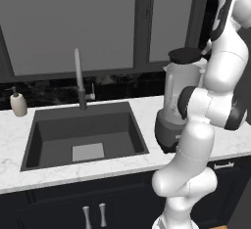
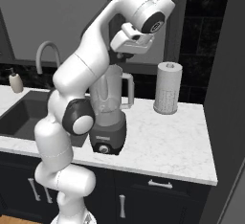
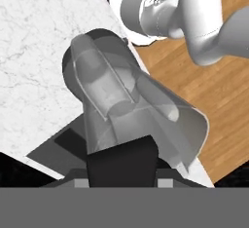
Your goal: Close the lid blender by securely placing the lid on top.
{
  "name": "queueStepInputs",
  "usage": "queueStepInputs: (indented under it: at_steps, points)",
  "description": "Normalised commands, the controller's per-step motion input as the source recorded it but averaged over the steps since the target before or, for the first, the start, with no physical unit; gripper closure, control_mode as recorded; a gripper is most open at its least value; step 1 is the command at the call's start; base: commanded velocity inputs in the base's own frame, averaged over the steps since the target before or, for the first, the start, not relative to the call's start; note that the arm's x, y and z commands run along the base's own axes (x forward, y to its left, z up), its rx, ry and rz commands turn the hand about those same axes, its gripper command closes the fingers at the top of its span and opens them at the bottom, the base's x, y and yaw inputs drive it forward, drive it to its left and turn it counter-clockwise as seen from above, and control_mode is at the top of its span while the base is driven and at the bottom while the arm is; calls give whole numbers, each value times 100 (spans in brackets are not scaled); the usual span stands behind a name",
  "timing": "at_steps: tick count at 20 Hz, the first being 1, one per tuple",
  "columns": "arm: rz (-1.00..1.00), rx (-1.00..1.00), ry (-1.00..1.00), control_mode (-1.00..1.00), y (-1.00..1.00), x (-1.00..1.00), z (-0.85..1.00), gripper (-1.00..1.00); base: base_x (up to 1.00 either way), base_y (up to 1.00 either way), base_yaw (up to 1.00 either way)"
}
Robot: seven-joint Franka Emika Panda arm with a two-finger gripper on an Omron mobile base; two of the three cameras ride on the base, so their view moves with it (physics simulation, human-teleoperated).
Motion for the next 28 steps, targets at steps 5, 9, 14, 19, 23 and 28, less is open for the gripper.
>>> queueStepInputs:
  at_steps: [5, 9, 14, 19, 23, 28]
  points:
    - [0, 0, 0, -100, 0, 2, -13, 100, 0, 0, 0]
    - [0, 0, 0, -100, 0, 2, -9, 100, 0, 0, 0]
    - [0, 0, 0, -100, 5, 0, -19, 100, 0, 0, 0]
    - [0, 0, 0, -100, 13, 0, -24, 100, 0, 0, 0]
    - [0, 0, -2, -100, 15, -6, 0, 100, 0, 0, 0]
    - [0, 0, -2, -100, 18, -19, 0, 100, 0, 0, 0]
